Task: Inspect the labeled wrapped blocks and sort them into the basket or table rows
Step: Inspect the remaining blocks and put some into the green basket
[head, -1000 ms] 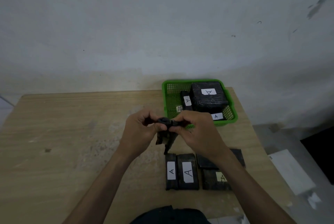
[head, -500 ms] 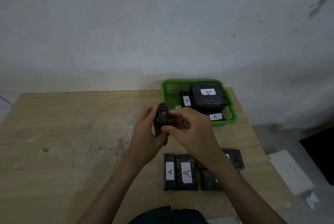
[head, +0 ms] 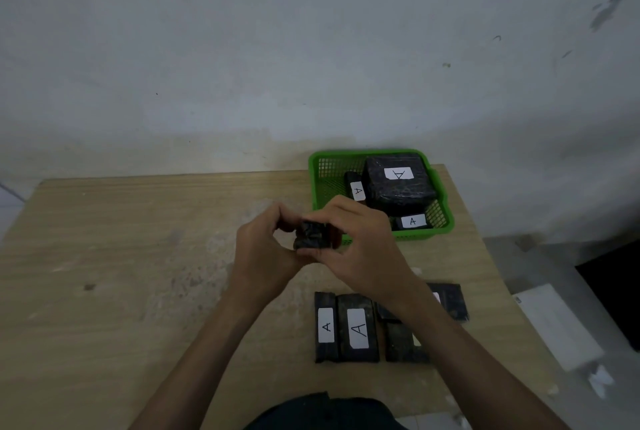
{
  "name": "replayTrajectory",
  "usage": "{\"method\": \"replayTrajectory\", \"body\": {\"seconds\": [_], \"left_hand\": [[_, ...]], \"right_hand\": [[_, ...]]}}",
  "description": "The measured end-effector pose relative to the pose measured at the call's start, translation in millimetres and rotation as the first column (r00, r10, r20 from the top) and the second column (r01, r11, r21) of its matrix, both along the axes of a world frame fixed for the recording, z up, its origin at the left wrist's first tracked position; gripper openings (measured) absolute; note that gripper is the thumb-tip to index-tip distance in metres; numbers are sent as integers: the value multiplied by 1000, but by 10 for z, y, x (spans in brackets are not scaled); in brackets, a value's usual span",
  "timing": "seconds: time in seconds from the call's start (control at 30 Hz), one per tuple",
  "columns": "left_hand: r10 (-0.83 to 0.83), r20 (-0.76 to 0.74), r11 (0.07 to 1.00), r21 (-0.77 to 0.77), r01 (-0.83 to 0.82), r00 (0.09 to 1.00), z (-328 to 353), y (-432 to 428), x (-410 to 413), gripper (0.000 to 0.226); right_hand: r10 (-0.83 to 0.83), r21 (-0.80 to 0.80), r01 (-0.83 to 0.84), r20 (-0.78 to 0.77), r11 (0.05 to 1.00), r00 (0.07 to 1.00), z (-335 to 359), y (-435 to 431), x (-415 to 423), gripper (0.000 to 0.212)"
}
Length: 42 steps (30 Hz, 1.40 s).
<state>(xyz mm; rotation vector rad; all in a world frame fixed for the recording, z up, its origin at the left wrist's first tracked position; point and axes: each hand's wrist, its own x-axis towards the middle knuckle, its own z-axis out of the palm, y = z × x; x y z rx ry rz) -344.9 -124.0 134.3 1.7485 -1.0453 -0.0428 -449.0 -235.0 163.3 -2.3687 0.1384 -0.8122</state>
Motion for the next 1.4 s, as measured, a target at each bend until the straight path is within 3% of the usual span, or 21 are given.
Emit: {"method": "replayTrajectory", "body": {"seconds": [0.3,0.4,0.5,0.6,0.67,0.83,0.93,1.0,1.13,1.27,1.4], "left_hand": [[-103,-53,994,13,104,993,-21,-19,26,46],[-101,-76,994,25,103,992,8,-34,17,38],[-116,-153,992,24,121,981,34,-43,-1,30],[-123,-69,984,123,131,990,-11,-49,-37,53],[-111,18,978,179,106,994,-57,-64,-77,61],[-74,34,990,122,69,997,-98,-128,-148,63],[0,-103,993,117,12,995,-125,-170,-126,41],[42,-245,992,130,-10,969,-158,-188,-61,31],[3,-549,997,64,38,836,-219,-213,78,22],[19,-623,999,38,5,782,-249,-336,125,20],[74,-638,992,127,11,767,-361,-518,202,21]], "right_hand": [[68,83,-64,-45,995,997,21,-95,-21,34],[14,114,-9,-42,993,999,-10,-88,-24,34],[-99,249,102,-26,963,995,-59,-91,-2,39],[-227,370,217,-15,904,974,-61,-130,5,37],[-260,367,244,-8,897,966,-55,-152,5,35],[-298,383,295,-51,876,953,-53,-178,45,35],[-233,442,291,-181,849,955,-61,-248,51,31],[-174,481,283,-259,830,950,-86,-302,32,40],[-62,415,263,-439,871,897,-249,-350,-6,41],[26,499,275,-515,821,857,-492,-335,35,40],[-73,540,358,-477,762,876,-624,-407,107,31]]}}
